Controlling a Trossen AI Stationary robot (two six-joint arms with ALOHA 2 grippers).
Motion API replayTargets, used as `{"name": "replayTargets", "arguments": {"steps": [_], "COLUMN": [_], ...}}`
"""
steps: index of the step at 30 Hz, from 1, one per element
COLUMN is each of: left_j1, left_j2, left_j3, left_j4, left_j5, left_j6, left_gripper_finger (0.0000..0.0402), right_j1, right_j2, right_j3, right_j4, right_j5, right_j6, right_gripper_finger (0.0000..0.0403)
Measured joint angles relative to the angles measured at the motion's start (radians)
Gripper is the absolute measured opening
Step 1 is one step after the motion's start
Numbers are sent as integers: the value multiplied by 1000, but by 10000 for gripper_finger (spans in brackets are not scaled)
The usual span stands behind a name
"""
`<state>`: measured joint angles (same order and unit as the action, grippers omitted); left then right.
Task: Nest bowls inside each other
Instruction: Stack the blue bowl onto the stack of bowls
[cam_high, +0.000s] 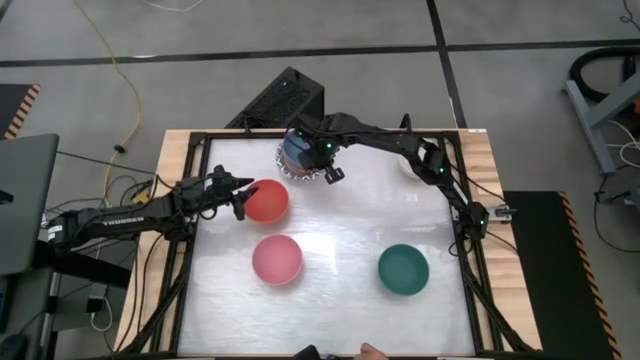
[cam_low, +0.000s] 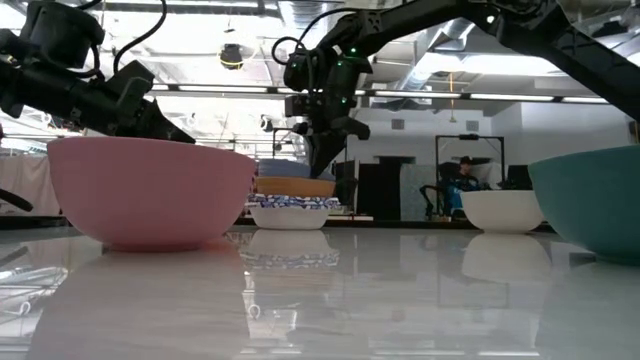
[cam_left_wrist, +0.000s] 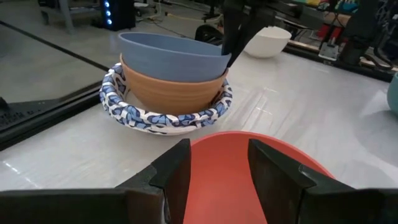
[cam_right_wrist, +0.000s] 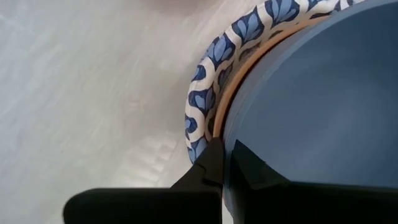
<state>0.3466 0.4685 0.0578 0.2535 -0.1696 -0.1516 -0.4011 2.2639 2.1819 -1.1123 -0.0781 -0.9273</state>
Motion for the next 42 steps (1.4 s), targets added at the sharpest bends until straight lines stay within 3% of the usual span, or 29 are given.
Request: {"name": "replayTargets", "arguments": {"steps": [17,42], "left_j1": [0,0], "left_j2": [0,0], "left_j3": [0,1], "left_j4": [-1,-6], "left_j5": [0,0], "left_j6": [1,0], "left_gripper_finger": [148,148], "right_j1": [0,0], "right_j2": [0,0], "right_j3": [0,0], "right_j4": [1,20], "right_j5": [-4,35], "right_j6": [4,37], "right_gripper_finger": [47,50]}}
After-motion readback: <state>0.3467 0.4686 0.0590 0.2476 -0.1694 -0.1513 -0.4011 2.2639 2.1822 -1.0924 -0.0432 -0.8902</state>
